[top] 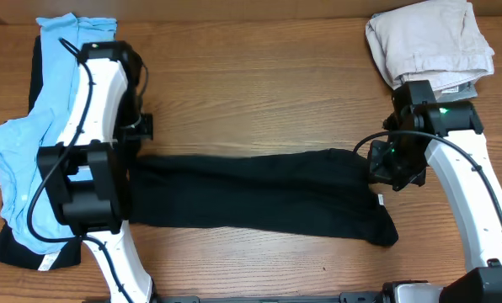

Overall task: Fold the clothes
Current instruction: 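Pull the right sleeve down and right with the right gripper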

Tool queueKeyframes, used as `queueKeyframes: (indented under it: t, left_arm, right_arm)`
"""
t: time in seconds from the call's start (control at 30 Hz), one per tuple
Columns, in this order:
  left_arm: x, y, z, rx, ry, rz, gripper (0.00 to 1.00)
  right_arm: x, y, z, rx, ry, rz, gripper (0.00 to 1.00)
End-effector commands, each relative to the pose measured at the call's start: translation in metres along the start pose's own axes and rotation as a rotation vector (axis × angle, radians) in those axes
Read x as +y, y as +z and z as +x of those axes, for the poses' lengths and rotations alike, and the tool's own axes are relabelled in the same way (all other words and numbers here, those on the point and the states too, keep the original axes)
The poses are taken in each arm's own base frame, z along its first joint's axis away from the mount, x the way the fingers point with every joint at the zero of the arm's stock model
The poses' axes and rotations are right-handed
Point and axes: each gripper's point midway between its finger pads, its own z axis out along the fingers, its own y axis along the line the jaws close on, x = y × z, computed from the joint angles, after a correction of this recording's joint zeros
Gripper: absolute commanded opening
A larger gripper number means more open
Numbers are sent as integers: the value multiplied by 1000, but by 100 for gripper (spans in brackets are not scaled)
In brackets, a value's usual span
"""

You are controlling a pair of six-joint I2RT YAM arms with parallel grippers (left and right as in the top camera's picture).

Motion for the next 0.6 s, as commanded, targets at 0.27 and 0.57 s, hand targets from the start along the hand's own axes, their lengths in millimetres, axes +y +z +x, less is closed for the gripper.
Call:
queueKeyframes:
  t: [0.27, 0.57]
  left_arm:
    - [0, 66, 41, 169, 1, -58, 20]
    - [1, 69, 29, 121, -30, -54, 100]
  right_arm:
    - [-32, 11, 22, 91, 122, 15, 6]
    - [-39, 15, 21, 95, 159, 0, 61]
